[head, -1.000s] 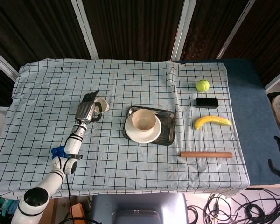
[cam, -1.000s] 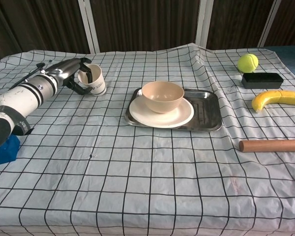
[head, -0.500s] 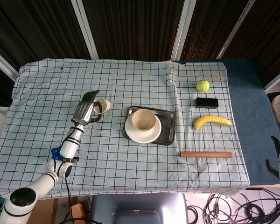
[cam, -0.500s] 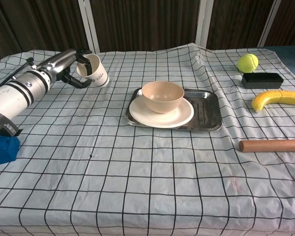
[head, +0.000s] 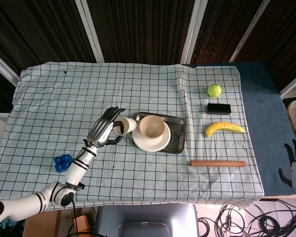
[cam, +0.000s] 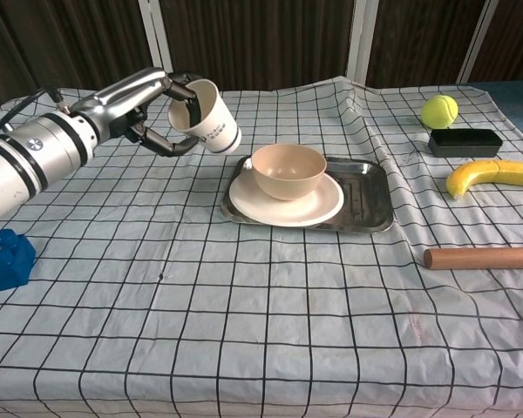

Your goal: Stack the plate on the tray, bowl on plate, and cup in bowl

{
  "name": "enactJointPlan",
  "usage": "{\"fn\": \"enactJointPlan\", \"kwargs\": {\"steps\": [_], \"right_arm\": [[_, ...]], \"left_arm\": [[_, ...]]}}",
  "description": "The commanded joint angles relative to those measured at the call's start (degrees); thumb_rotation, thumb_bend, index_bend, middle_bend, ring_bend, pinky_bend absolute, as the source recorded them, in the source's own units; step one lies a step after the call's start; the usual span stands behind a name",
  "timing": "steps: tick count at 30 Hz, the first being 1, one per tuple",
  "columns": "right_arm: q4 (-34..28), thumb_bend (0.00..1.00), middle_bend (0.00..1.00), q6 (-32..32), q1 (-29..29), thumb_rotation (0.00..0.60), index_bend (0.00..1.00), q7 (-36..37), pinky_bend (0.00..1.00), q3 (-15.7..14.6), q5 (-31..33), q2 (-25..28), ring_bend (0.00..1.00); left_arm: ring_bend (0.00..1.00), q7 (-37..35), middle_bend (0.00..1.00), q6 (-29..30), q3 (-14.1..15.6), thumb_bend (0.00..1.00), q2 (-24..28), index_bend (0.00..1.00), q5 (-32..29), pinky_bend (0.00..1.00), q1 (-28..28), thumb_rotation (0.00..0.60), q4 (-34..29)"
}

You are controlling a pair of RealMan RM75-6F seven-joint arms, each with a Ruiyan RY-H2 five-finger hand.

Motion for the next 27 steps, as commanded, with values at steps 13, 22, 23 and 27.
{"fn": "enactJointPlan", "kwargs": {"steps": [13,22,23,27], "right_arm": [[0.0,0.27,0.00,-0.6,-0.5,0.600,0.09,1.0,0.00,0.8,1.4,0.7,0.00],[0.2,0.27,0.00,-1.4,-0.6,0.600,0.09,1.6,0.00,0.9,1.7,1.0,0.00],[0.1,0.27,0.00,-1.5,-0.6,0.600,0.09,1.6,0.00,0.9,1.7,1.1,0.00],[-0.1,0.27,0.00,-1.4,-0.6,0.600,0.08,2.2,0.00,1.0,1.6,1.4,0.00]], "left_arm": [[0.00,6.3,0.12,-6.8,-5.6,0.45,-5.4,0.67,-9.2,0.00,-5.9,0.600,0.8],[0.00,9.0,0.13,-8.3,-7.0,0.45,-8.3,0.67,-12.6,0.00,-8.5,0.600,3.0],[0.00,9.3,0.13,-8.4,-6.9,0.45,-8.7,0.67,-12.7,0.00,-8.7,0.600,3.3],[0.00,10.3,0.13,-9.4,-6.6,0.45,-10.4,0.67,-14.0,0.00,-9.5,0.600,5.2]]}}
